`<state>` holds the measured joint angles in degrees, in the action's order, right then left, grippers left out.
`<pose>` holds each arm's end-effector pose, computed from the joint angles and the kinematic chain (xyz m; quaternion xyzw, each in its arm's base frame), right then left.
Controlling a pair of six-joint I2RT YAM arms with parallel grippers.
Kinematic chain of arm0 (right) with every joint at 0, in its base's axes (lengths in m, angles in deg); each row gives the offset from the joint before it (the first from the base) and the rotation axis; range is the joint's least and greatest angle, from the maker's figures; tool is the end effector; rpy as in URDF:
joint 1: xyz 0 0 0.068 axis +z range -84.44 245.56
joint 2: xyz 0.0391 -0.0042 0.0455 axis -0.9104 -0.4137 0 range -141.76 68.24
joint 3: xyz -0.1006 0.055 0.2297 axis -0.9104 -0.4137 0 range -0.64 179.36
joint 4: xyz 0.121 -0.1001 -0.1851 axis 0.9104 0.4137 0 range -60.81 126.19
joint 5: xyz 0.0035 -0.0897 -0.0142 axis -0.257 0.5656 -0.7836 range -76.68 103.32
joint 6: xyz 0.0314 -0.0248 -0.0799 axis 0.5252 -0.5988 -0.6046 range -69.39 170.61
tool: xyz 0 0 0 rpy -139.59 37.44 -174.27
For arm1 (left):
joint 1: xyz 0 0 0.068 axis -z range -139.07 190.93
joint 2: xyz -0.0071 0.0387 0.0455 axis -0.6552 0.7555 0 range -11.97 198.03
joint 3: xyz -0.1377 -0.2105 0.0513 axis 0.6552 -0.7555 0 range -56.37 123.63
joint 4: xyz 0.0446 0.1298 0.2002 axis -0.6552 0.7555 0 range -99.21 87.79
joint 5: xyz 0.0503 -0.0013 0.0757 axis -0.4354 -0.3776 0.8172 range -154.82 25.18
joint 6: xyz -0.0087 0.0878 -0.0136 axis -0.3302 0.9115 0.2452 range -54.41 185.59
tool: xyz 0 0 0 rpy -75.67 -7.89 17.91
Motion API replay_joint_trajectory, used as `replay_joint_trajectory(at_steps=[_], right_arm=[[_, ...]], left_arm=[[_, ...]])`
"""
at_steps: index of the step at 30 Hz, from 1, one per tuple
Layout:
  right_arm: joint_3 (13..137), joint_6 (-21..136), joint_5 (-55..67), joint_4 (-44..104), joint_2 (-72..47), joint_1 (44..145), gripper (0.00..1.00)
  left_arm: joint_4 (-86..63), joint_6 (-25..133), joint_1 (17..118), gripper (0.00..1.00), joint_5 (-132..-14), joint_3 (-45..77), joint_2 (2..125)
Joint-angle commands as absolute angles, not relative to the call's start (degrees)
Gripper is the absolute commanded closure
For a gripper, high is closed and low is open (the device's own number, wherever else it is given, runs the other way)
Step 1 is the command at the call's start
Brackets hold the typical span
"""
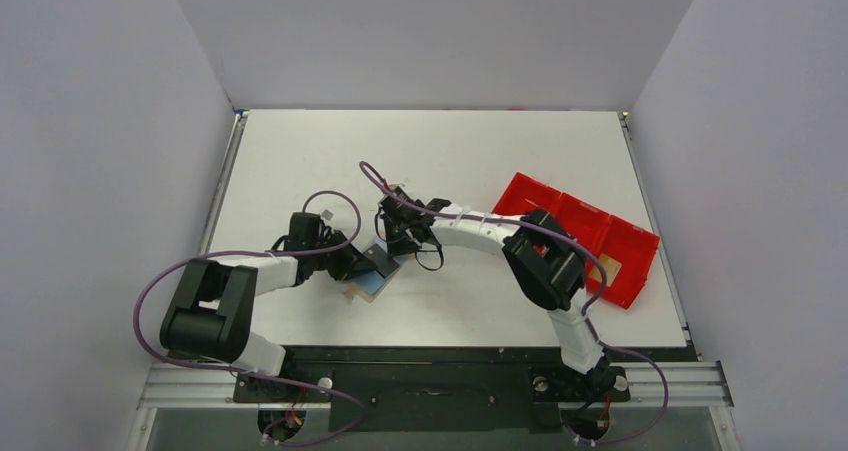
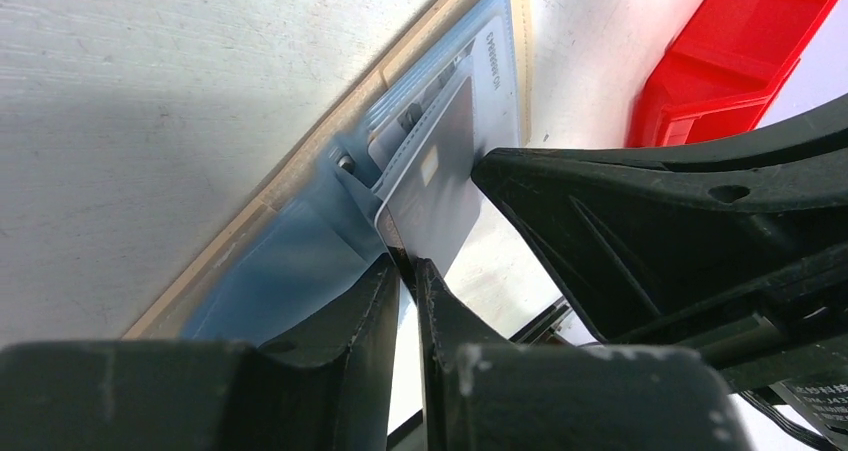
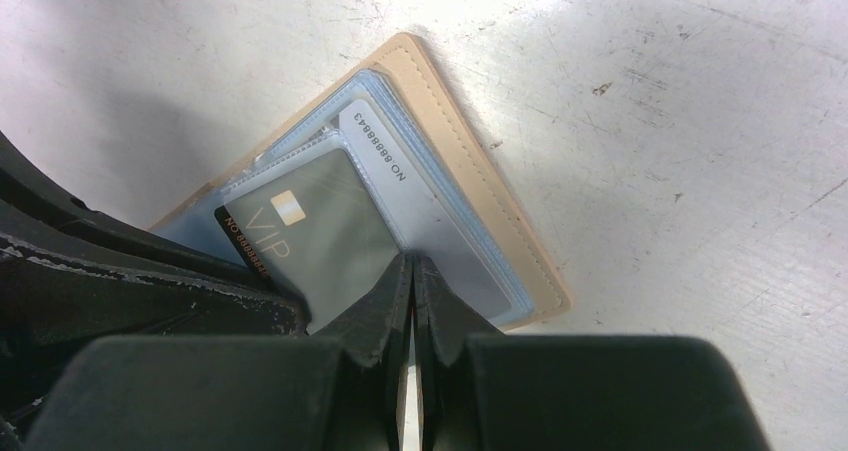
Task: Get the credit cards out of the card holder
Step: Remove the credit card from the card holder.
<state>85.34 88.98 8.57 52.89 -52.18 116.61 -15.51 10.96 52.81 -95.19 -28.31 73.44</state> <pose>0.2751 0.3506 0.1188 -0.1174 0.9536 0.2212 0.1669 0.2478 -0.0932 0.0921 -0.2503 0.8791 -0.3829 0.1337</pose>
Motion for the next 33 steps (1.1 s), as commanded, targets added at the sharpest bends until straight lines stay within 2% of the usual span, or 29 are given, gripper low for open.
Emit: replay_joint_trajectory(at_steps=[1,5,33], right_arm=[[83.96,88.49,11.41,56.25,-57.34,116.49,1.00],[83.95,88.58,11.49,56.26,-57.42,116.44,1.00],[83.41,88.75,15.17,58.09,-58.36,115.18,1.00]], left_arm=[[-19.56,10.66,52.41,0.93,-97.11,-28.44,72.01],[-19.75,10.64,52.24,1.00,-97.22,-28.59,72.13],[-11.54,14.40,49.95,1.00,-95.48,-29.06,71.27]])
